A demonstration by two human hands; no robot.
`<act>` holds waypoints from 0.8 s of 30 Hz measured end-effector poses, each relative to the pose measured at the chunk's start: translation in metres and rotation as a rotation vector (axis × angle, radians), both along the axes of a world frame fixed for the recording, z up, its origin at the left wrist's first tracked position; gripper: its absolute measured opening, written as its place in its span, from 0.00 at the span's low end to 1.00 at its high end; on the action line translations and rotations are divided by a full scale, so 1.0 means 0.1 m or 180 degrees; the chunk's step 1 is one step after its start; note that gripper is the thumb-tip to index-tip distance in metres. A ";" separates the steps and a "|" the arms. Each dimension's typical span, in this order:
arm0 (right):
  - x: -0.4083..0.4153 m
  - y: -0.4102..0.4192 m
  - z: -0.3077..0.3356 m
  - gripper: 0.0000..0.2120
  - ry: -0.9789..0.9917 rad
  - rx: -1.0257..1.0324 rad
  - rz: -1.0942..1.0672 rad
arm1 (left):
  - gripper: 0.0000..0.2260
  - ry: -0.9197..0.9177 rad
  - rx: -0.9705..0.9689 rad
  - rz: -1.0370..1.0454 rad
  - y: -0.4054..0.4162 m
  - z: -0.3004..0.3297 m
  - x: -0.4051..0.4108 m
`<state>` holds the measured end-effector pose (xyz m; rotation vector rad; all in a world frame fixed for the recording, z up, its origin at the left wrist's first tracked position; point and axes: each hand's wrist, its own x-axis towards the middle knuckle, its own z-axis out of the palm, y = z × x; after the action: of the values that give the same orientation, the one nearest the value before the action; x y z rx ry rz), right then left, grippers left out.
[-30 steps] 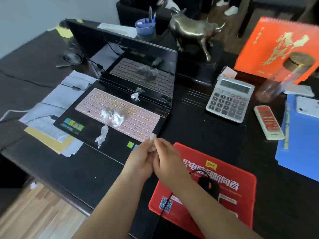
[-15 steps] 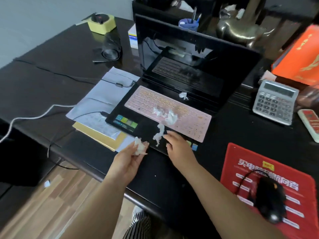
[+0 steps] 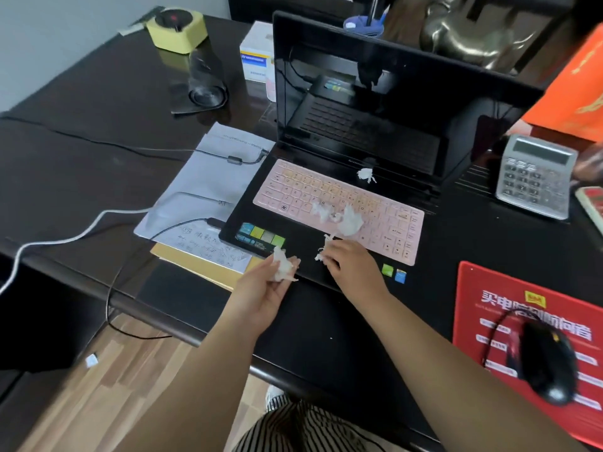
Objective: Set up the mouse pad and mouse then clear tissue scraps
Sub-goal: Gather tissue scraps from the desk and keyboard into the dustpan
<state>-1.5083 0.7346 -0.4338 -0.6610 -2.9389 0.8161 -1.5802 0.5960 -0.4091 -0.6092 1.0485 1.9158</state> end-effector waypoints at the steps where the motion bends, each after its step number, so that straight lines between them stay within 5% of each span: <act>1: -0.01 0.00 0.00 0.08 0.0067 0.0022 -0.0014 | 0.14 0.0013 -0.0033 -0.0011 0.04 0.01 0.00; 12: -0.08 -0.16 0.25 0.08 0.0855 -0.1120 -0.0741 | 0.12 0.0180 -0.0044 -0.0273 0.42 0.03 0.01; 24: -0.37 -0.27 0.18 0.11 0.0877 -0.0388 -0.0801 | 0.16 -0.0115 0.0225 -0.1149 0.45 -0.08 -0.61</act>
<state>-1.5454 0.7074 -0.4160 -0.8300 -2.5153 0.9755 -1.6408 0.6414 -0.4169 -0.3826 0.9882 1.6127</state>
